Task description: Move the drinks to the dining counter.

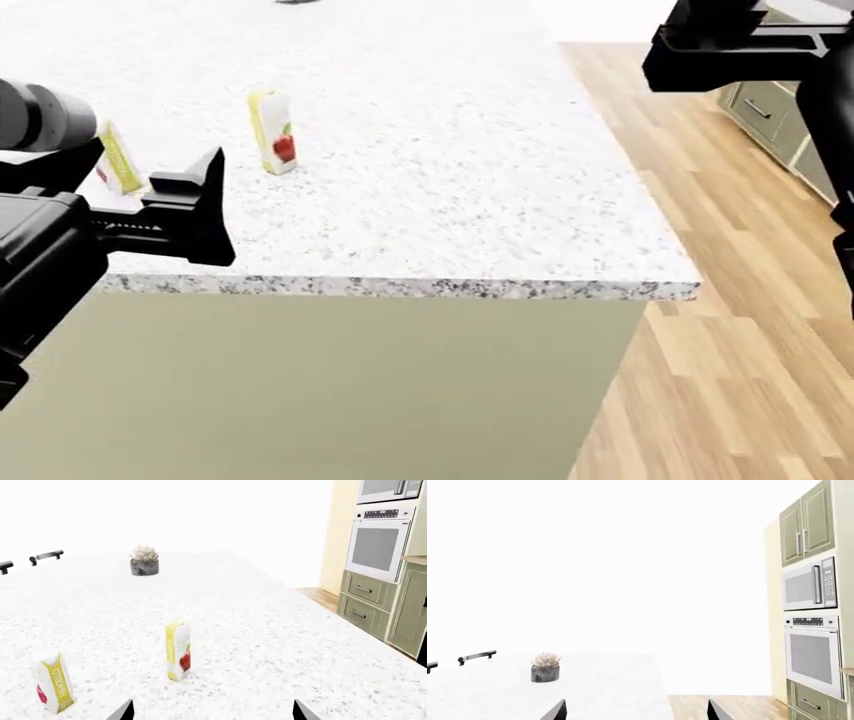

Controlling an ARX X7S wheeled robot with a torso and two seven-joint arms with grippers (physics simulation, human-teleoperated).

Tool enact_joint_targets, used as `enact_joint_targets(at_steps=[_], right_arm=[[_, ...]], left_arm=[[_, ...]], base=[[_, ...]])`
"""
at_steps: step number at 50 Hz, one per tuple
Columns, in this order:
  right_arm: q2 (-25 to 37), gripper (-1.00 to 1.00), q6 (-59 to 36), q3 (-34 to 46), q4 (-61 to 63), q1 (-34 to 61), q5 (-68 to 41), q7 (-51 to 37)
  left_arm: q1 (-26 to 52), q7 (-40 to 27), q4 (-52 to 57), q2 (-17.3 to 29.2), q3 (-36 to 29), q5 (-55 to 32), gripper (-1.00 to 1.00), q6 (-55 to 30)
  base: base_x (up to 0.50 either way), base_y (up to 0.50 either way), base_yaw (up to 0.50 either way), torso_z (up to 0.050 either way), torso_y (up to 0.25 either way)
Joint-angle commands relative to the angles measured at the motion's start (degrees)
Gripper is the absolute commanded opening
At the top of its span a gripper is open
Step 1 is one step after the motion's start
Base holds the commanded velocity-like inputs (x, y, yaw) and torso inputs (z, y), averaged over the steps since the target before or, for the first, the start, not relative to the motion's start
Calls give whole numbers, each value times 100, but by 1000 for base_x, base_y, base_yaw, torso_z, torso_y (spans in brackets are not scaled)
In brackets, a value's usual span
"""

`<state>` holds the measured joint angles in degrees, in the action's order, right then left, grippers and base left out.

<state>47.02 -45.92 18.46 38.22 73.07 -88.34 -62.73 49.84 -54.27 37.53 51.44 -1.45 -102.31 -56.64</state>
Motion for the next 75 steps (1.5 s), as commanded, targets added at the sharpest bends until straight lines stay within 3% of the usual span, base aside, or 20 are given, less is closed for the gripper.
enact_joint_targets(at_steps=[1, 26, 75], right_arm=[[-15, 100, 83, -46, -24, -52, -132, 41], [-102, 100, 150, -3, -121, -150, -308, 310], [-26, 100, 22, 156, -234, -148, -222, 353]], left_arm=[[-1, 12, 5, 6, -37, 14, 100, 6], [-17, 43, 12, 50, -54, 10, 100, 50], [94, -23, 31, 125, -159, -46, 100, 108]], base=[[506, -282, 0, 0, 0], [490, -281, 0, 0, 0], [500, -13, 0, 0, 0]])
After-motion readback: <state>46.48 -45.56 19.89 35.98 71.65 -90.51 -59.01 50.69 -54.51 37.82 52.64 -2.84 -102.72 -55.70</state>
